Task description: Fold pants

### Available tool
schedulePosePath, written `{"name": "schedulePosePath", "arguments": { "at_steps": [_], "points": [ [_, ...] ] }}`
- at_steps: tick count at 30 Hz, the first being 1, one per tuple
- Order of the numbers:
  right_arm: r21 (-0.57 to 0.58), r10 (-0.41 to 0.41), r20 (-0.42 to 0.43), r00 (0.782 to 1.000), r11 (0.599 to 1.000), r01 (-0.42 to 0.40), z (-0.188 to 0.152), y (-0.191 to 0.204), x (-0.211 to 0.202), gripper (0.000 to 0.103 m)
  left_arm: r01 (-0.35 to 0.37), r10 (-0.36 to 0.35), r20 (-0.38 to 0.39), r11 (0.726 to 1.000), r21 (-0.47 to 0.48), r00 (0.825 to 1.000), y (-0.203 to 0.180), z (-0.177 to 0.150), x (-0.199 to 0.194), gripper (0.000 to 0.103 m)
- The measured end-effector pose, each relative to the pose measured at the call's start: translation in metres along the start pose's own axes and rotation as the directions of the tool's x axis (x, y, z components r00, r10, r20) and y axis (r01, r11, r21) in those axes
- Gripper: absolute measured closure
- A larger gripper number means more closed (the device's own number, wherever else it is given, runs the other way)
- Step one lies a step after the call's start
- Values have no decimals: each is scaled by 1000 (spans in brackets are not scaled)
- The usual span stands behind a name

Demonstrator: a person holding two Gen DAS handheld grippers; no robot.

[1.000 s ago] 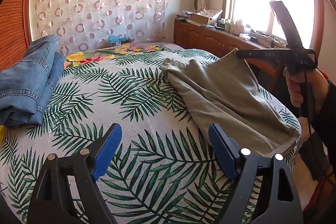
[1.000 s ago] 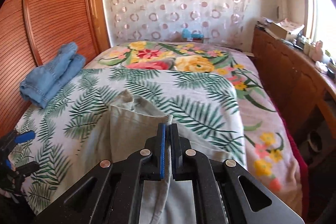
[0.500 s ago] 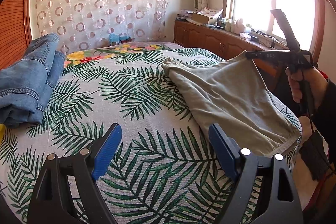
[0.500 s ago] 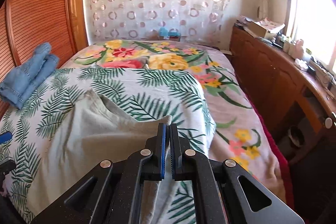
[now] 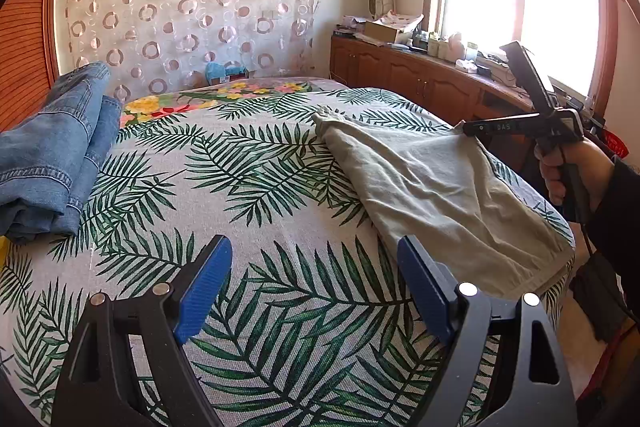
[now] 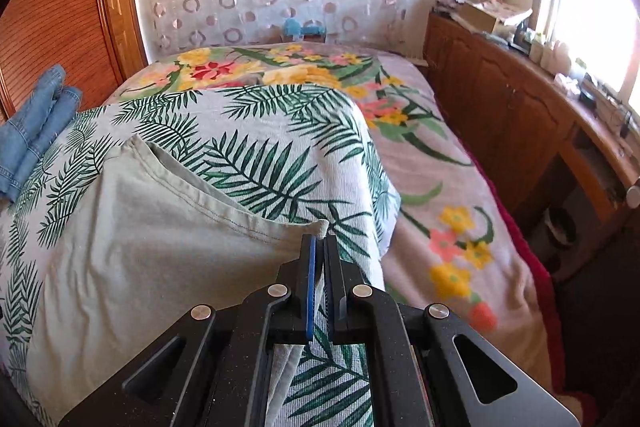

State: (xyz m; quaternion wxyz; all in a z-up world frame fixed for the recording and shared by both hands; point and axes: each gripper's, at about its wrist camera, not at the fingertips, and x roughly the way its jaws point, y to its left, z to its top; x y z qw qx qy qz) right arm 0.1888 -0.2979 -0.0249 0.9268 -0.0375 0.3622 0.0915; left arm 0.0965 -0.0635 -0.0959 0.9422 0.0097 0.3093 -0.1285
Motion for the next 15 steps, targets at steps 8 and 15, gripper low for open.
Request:
{"name": "schedulePosePath", "arguments": {
  "at_steps": [8, 15],
  "points": [
    [19, 24, 40, 999, 1000, -25, -9, -5, -18, 98, 2, -2, -5, 1000, 1, 1000, 2, 1, 0, 18],
    [-47, 57, 69, 996, 997, -53, -46, 22, -45, 87, 6, -6, -15, 1000, 4, 1000, 1, 1, 1, 18]
  ]
}}
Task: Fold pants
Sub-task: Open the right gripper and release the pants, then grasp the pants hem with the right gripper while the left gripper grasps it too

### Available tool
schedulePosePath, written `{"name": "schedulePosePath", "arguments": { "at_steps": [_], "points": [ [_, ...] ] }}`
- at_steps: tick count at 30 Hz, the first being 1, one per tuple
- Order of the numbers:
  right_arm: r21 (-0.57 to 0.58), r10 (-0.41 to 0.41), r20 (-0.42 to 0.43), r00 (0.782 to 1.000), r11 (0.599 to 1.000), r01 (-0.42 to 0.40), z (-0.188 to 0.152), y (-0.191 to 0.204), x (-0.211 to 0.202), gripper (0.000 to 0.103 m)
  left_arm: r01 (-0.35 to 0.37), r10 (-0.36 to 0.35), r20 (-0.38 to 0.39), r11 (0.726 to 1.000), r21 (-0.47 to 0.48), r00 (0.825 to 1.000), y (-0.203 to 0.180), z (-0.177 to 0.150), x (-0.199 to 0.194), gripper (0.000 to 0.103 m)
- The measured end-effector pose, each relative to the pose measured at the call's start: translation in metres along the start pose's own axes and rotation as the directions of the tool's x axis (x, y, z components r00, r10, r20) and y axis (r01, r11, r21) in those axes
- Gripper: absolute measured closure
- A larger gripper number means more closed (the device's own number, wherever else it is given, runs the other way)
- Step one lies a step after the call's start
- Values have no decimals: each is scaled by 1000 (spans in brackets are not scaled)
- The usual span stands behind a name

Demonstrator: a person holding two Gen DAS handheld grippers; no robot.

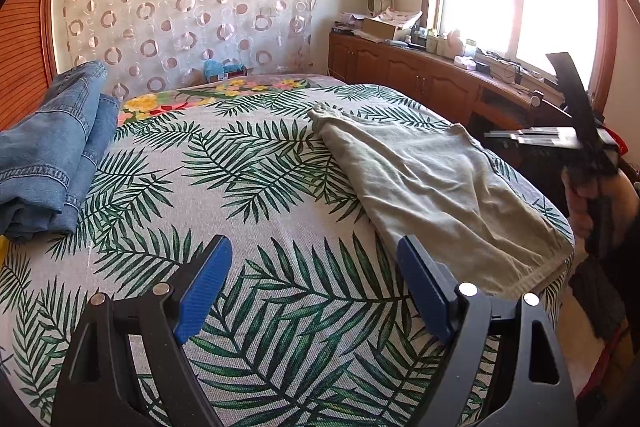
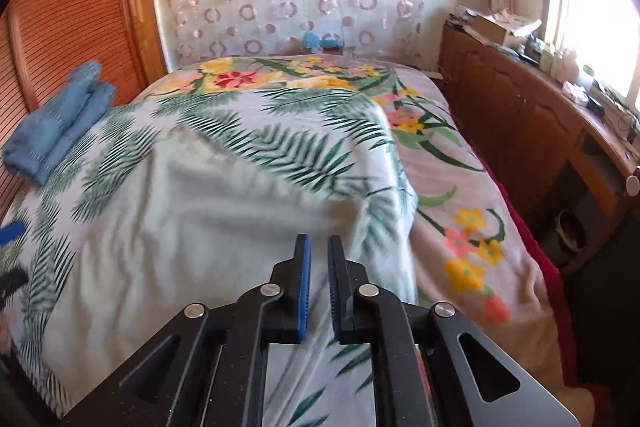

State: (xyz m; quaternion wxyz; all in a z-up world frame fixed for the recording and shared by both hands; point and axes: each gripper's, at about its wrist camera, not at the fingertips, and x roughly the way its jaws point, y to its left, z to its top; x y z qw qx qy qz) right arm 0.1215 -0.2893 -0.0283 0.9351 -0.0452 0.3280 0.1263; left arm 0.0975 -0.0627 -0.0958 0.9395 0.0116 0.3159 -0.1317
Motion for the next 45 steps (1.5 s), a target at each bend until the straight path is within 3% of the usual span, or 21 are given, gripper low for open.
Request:
{"name": "schedulePosePath", "arguments": {
  "at_steps": [3, 8, 12, 17, 20, 28, 34, 36, 39, 43, 45],
  "points": [
    [-6, 41, -17, 999, 999, -41, -18, 9, -6, 77, 2, -2, -4, 1000, 7, 1000, -2, 0, 0, 18],
    [-20, 89, -62, 994, 996, -91, -36, 19, -4, 76, 5, -5, -16, 1000, 18, 1000, -5, 0, 4, 18],
    [-43, 70, -66, 995, 996, -73, -40, 20, -2, 74, 11, -11, -31, 1000, 22, 999, -6, -2, 7, 18],
    [-90, 87, -61, 994, 992, -92, -41, 34, -1, 49, 18, -17, -42, 999, 30, 999, -9, -3, 8, 18],
    [-81, 76, -55, 996, 993, -80, -42, 37, -1, 47, 23, -21, -57, 999, 33, 998, -11, -4, 10, 18],
    [-85, 51, -52, 997, 995, -55, -44, 42, -3, 46, 53, -49, -84, 997, 48, 995, -17, -6, 11, 18],
    [-72, 49, -46, 998, 996, -52, -47, 39, -20, 47, 126, -115, -115, 988, 90, 987, -33, -10, 10, 18],
    [-67, 7, -47, 999, 998, -10, -52, 37, -29, 47, 150, -136, -128, 983, 107, 982, -39, -12, 9, 18],
    [-40, 10, -50, 999, 999, -12, -65, 31, -46, 53, 178, -162, -134, 976, 121, 978, -48, -15, 7, 18],
    [-8, 21, -47, 999, 1000, -22, -84, 28, -68, 59, 206, -186, -151, 970, 132, 971, -55, -19, 6, 34],
    [9, 37, -46, 998, 999, -36, -92, 28, -77, 62, 225, -204, -161, 966, 128, 966, -57, -21, 6, 49]
  ]
}}
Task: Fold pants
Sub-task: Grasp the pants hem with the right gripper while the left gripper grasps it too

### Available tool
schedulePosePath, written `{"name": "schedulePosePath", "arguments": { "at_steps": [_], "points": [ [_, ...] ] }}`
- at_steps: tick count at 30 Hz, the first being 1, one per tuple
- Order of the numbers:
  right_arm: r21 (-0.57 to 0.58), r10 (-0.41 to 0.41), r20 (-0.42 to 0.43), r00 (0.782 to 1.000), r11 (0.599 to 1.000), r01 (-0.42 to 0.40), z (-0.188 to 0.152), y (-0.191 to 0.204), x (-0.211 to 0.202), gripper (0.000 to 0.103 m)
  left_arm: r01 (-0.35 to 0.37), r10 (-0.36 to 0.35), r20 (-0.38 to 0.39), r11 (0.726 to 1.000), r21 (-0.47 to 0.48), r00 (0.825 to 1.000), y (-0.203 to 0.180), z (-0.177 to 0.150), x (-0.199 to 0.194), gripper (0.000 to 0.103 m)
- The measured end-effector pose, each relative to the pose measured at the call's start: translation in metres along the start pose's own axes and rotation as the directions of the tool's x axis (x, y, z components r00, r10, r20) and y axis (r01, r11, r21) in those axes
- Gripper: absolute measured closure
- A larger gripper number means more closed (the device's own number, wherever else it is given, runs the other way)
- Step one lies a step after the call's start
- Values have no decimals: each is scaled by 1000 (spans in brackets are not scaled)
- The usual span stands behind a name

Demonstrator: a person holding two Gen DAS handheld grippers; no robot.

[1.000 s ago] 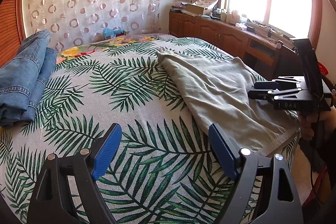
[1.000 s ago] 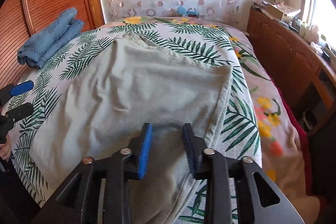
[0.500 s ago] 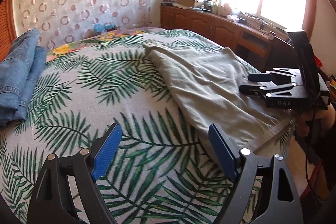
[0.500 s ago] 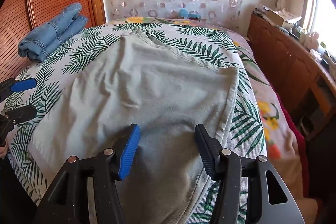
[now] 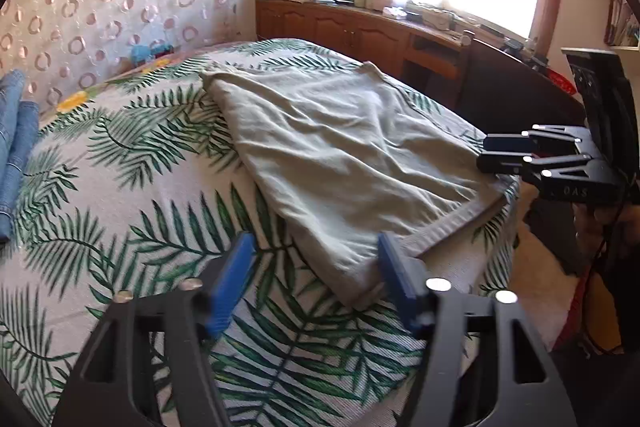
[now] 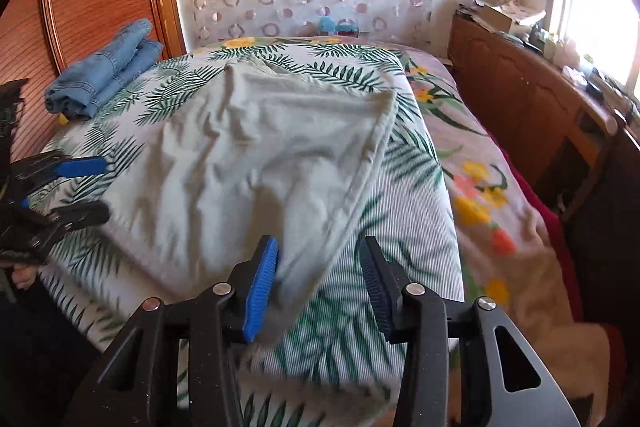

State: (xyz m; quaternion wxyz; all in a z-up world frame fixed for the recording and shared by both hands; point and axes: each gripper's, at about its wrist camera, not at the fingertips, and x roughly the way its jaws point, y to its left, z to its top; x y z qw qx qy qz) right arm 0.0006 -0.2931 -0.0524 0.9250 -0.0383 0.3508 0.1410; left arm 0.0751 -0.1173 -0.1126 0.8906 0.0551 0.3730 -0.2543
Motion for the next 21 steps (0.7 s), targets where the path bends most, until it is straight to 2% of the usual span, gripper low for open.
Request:
{"name": "schedulePosePath", "arguments": {
  "at_steps": [3, 7, 10, 11, 12, 15, 21],
  "points": [
    [0, 32, -13, 999, 999, -32, -8, 5, -4, 69, 17, -17, -3, 1000, 3, 1000, -3, -3, -2, 56],
    [-4, 53, -20, 998, 999, -53, -12, 9, -7, 79, 39, -39, -14, 999, 0, 999, -5, -6, -4, 59],
    [2, 65, -14, 998, 998, -65, -11, 6, -9, 91, 44, -44, -23, 999, 7, 999, -7, -6, -2, 62],
    [0, 63, -6, 998, 998, -63, -11, 5, -11, 93, 49, -49, -24, 999, 12, 999, -9, -6, -3, 71],
    [-2, 63, 3, 998, 998, -63, -10, 5, -12, 94, 57, -56, -27, 998, 17, 998, -10, -6, -2, 80],
    [1, 68, 21, 997, 998, -68, -8, 4, -17, 94, 54, -53, -27, 998, 36, 998, -14, -5, -3, 88],
    [4, 75, 19, 997, 997, -75, -15, 11, -17, 94, 53, -53, 1, 998, 21, 999, -9, -2, -12, 90]
  ]
}}
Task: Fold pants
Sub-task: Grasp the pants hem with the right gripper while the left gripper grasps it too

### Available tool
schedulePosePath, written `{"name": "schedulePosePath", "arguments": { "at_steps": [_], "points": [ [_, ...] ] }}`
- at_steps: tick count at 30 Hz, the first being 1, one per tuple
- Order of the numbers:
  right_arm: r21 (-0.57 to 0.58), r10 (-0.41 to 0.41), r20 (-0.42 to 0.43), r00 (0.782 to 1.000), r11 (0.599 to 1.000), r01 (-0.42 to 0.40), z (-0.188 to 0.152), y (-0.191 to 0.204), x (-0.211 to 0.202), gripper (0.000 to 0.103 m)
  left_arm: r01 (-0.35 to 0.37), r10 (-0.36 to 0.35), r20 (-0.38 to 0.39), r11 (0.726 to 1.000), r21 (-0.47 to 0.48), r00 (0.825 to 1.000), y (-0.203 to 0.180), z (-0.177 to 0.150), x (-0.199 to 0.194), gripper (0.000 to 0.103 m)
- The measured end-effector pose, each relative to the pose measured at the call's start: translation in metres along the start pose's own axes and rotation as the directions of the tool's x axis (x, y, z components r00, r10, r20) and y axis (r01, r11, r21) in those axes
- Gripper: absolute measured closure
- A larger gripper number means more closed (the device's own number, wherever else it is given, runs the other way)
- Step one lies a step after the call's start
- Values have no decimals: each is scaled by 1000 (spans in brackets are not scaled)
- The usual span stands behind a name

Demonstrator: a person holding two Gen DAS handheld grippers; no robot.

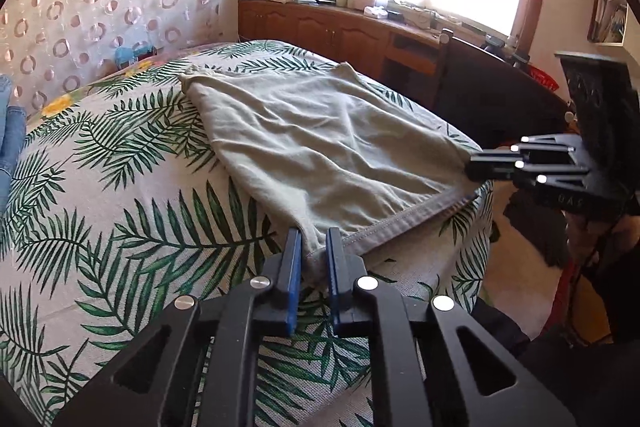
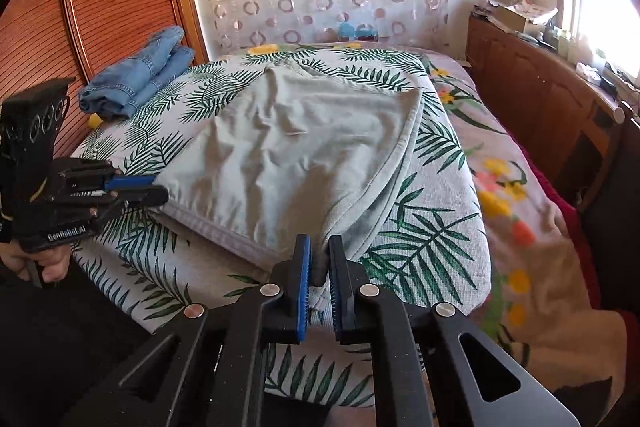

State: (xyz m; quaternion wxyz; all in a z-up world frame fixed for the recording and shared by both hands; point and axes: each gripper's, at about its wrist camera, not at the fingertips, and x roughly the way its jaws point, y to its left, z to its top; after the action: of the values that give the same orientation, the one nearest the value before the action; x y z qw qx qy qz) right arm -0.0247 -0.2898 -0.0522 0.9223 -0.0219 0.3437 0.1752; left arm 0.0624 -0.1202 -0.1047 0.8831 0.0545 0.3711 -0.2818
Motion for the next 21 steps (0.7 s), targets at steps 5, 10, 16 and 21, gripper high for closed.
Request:
{"name": "schedulePosePath", "arguments": {
  "at_steps": [5, 10, 16, 21],
  "points": [
    [31, -12, -20, 1000, 999, 13, -7, 1, 4, 94, 1, -1, -20, 1000, -7, 1000, 3, -2, 5, 90],
    [49, -58, -19, 998, 997, 59, -5, 1, 6, 90, -1, 1, -36, 1000, -11, 999, 5, -4, 10, 90],
    [62, -106, -24, 994, 992, 107, -3, 5, 11, 77, -5, 4, -41, 1000, -15, 999, 6, -5, 11, 90],
    [86, -86, -34, 996, 992, 88, -5, 4, 16, 76, -13, 12, -43, 999, -33, 999, 9, -4, 14, 83]
  ]
}}
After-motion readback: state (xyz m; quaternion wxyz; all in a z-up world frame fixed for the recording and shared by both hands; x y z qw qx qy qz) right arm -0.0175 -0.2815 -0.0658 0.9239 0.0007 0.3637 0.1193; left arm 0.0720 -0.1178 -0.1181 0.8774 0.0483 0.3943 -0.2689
